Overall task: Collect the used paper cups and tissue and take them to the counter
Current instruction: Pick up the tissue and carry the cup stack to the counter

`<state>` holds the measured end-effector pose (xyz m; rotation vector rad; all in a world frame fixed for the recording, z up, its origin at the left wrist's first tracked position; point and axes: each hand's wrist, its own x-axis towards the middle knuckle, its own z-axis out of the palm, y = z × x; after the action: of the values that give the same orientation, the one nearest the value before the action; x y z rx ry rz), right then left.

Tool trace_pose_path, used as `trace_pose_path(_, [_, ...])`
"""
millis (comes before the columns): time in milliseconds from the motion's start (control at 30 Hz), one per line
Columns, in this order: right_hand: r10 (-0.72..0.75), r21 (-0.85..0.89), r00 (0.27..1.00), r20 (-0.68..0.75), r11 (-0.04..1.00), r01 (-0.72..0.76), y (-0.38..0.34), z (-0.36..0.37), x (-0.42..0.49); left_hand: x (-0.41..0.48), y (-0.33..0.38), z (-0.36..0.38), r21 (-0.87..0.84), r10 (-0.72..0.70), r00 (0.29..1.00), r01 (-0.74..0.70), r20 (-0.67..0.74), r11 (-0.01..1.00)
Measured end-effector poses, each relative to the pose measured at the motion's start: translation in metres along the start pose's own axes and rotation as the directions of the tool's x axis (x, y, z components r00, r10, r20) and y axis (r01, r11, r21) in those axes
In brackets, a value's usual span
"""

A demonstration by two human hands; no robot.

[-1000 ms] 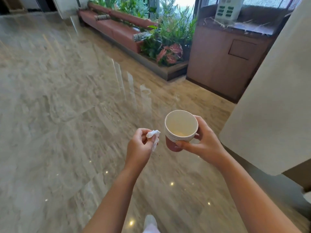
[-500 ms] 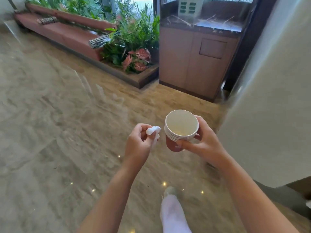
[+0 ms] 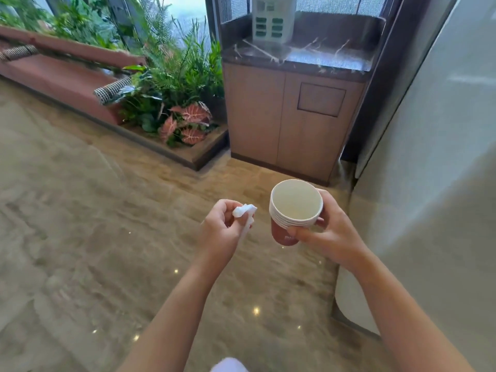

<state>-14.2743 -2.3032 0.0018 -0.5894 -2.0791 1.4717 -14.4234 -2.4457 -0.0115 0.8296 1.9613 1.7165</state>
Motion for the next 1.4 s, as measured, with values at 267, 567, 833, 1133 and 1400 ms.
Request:
trace_pose_path(267, [0.073,-0.009,0.991,-0.112,0.997,-0.075,0.037,-0.002,0.135,0.166,-0.030,0.017,-0.048,-0.016,0.993,0.021,0.119,0.999])
trace_pose_path(567, [0.134,-0.008,0.947,-0.292,0.990,-0.143,0.050,0.004,0.316,0.378,-0.034,0.016,-0.060,0.004,0.964,0.012,0.266,0.998])
trace_pose_path(833, [0.167,0.004,0.914,-0.369,0.984,-0.179,0.079,-0.014,0.437,0.511,-0.055,0.041,-0.041,-0.017,0.933,0.034,0.361,0.999])
trace_pose_path(1133, [0.162,0.041,0.919,-0.359,0.987,-0.158,0.139,-0.062,0.609,0.690,-0.064,0.103,-0.054,-0.018,0.930,0.040,0.368,0.998])
trace_pose_path(1400, [0.125,-0.026,0.912,-0.391,0.989,-0.146,0.158,-0.135,0.740,0.833,-0.046,0.169,-0.076,0.021,0.907,0.012,0.420,0.997])
